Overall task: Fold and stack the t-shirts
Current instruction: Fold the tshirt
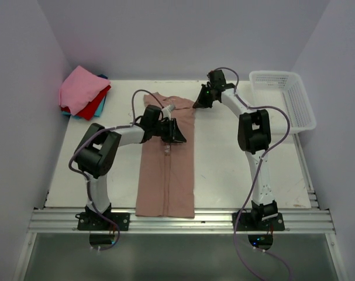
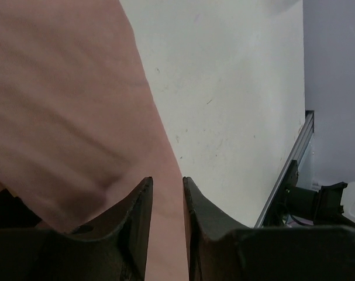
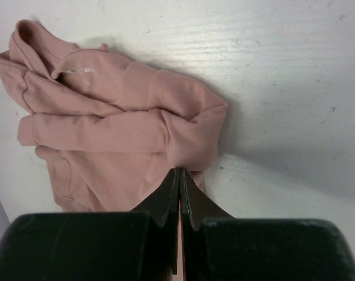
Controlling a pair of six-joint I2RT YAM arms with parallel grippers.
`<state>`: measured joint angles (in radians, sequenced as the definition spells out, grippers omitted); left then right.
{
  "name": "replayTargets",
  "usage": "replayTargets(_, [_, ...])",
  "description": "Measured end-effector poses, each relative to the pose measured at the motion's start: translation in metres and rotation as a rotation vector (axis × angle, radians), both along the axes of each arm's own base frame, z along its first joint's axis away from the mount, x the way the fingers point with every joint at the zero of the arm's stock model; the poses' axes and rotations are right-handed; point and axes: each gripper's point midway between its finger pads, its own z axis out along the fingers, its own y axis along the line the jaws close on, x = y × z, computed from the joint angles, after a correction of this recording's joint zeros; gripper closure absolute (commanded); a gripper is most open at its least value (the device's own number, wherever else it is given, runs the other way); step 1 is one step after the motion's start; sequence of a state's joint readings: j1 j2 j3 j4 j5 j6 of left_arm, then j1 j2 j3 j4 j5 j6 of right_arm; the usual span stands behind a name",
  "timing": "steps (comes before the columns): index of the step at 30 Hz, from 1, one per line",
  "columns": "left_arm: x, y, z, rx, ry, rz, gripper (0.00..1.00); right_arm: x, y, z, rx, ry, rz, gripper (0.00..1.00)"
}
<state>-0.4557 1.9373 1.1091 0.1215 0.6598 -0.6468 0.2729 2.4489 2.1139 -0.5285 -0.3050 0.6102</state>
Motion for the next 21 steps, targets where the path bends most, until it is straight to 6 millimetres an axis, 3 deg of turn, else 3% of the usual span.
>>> replayTargets(5, [-0.031,-0.017,-0.033,0.036,0.051,-0.029,0.73,-0.003,-0.009,-0.015,-0.026,0.027,-0.016,0.97])
replayTargets(7, [-0.047,-0.022,-0.042,0.051,0.075,-0.048,0.74,-0.005,-0.014,-0.021,-0.040,0.040,-0.025,0.77])
replayTargets(8, [-0.050,-0.026,-0.042,0.052,0.068,-0.057,0.74,-0.006,-0.016,-0.023,-0.045,0.046,-0.029,0.58])
replayTargets(10, [-0.055,-0.031,-0.043,0.054,0.056,-0.067,0.74,-0.005,-0.018,-0.022,-0.049,0.041,-0.028,0.48])
replayTargets(13, [-0.063,-0.031,-0.044,0.051,0.043,-0.066,0.75,0.002,-0.024,-0.019,-0.045,0.029,-0.039,0.43])
replayTargets(21, [-0.091,-0.016,-0.046,0.049,0.052,-0.053,0.76,0.033,-0.044,-0.017,-0.009,-0.006,-0.100,0.42])
